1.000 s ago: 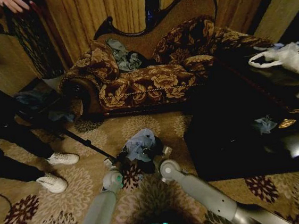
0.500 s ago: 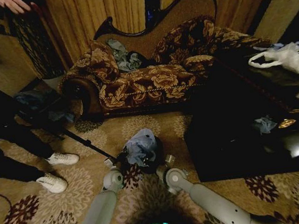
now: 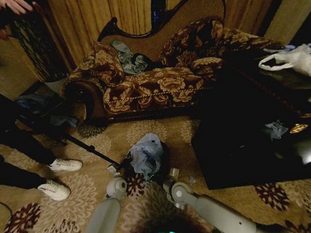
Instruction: Place a garbage bag over the trash bin.
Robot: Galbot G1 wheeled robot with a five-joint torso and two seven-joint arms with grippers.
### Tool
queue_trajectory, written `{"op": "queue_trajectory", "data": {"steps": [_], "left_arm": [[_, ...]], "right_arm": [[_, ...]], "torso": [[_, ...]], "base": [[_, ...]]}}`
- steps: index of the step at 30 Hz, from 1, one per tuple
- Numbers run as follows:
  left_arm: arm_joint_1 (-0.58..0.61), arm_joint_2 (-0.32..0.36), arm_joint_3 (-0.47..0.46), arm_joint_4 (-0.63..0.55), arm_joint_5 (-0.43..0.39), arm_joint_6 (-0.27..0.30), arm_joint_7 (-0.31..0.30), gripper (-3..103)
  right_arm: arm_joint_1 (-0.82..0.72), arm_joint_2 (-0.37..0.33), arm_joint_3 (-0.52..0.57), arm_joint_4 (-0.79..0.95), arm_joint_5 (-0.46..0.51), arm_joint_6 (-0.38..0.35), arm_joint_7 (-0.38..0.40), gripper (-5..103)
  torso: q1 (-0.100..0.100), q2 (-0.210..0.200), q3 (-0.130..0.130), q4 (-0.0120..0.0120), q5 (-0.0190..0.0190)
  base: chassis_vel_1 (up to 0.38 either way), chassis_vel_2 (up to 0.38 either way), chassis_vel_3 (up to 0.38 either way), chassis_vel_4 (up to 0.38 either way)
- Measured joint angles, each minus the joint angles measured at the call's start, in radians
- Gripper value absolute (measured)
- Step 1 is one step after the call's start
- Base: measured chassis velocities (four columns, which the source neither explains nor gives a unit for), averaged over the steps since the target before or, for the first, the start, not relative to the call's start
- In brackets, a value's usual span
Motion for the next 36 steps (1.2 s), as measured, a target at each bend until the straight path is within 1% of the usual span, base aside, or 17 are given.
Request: {"op": "queue_trajectory", "data": {"steps": [1,7,10,12,14,22,26,27,28,30,31,32,33,34,35,36], "left_arm": [[0.0,-0.002,0.002,0.007,0.0,-0.004,0.002,0],[-0.019,-0.01,0.009,0.049,-0.001,-0.009,0.007,0],[-0.065,-0.021,0.021,0.124,-0.004,-0.021,0.011,0],[-0.073,-0.023,0.023,0.135,-0.005,-0.023,0.011,0],[-0.098,-0.028,0.035,0.177,-0.011,-0.026,0.012,0],[-0.124,-0.038,0.049,0.236,-0.022,-0.025,0.017,0],[-0.118,-0.037,0.048,0.231,-0.022,-0.023,0.022,0],[-0.109,-0.036,0.046,0.214,-0.022,-0.017,0.023,0],[-0.092,-0.033,0.041,0.183,-0.021,-0.009,0.022,-3],[-0.08,-0.031,0.037,0.163,-0.019,-0.002,0.018,-3],[-0.07,-0.029,0.034,0.148,-0.017,0.002,0.016,2],[-0.037,-0.025,0.027,0.106,-0.007,0.007,0.012,7],[-0.037,-0.025,0.027,0.106,-0.007,0.007,0.012,7],[-0.014,-0.024,0.021,0.083,0.009,0.005,0.011,12],[0.001,-0.024,0.016,0.069,0.02,0.004,0.011,18],[0.032,-0.023,0.006,0.037,0.034,0.003,0.009,23]], "right_arm": [[-0.002,0.0,0.002,-0.013,-0.022,0.005,-0.01,0],[-0.005,0.01,0.013,-0.041,-0.058,0.033,-0.02,0],[-0.005,0.014,0.015,-0.058,-0.083,0.055,-0.024,0],[-0.005,0.014,0.015,-0.059,-0.087,0.057,-0.025,0],[-0.005,0.014,0.016,-0.061,-0.099,0.06,-0.027,0],[-0.003,0.011,0.018,-0.07,-0.122,0.069,-0.03,0],[0.001,0.01,0.018,-0.069,-0.127,0.07,-0.029,0],[0.003,0.008,0.019,-0.063,-0.127,0.062,-0.021,0],[0.004,0.004,0.023,-0.05,-0.124,0.048,-0.013,0],[0.003,0.001,0.025,-0.041,-0.12,0.042,-0.009,0],[0.002,-0.002,0.025,-0.034,-0.119,0.039,-0.006,0],[-0.004,-0.012,0.025,-0.015,-0.12,0.034,0.001,11],[-0.004,-0.012,0.025,-0.015,-0.12,0.034,0.001,11],[-0.011,-0.018,0.024,-0.004,-0.129,0.034,0.008,16],[-0.017,-0.024,0.024,0.005,-0.135,0.034,0.013,16],[-0.032,-0.036,0.026,0.025,-0.141,0.034,0.02,27]], "torso": [[0.0,0.0,0.0,0.0,0.0],[0.0,0.0,0.0,0.0,0.0001],[0.0,0.0,0.0,0.0,0.0001],[0.0,0.0,0.0,-0.0001,0.0],[0.0,0.0,0.0,-0.0001,0.0],[0.0,0.0,0.0,0.0,0.0001],[0.0,0.0,0.0,-0.0001,0.0],[0.0,0.0,0.0,0.0,0.0],[0.0,0.0,0.0,-0.0001,0.0001],[0.0,0.0,0.0,-0.0001,0.0001],[0.0,0.0,0.0,0.0,0.0002],[0.0,0.0,0.0,0.0,0.0001],[0.0,0.0,0.0,0.0,0.0001],[0.0,0.0,0.0,0.0,0.0003],[0.0,0.0,0.0,0.0,0.0],[0.0,0.0,0.0,-0.0001,0.0]], "base": [[0.0,0.0,0.0,0.0],[0.0,0.0,0.0,0.0],[0.0,0.0,0.0,0.0],[0.0,0.0,0.0,0.0],[0.0,0.0,0.0,0.0],[0.0,0.0,0.0,0.0],[0.0,0.0,0.0,0.0],[0.0,0.0,0.0,0.0],[0.0,0.0,0.0,0.0],[0.0,0.0,0.0,0.0],[0.0,0.0,0.0,0.0],[0.0,0.0,0.0,0.0],[0.0,0.0,0.0,0.0],[0.0,0.0,0.0,0.0],[0.0,0.0,0.0,0.0],[0.0,0.0,0.0,0.0]]}}
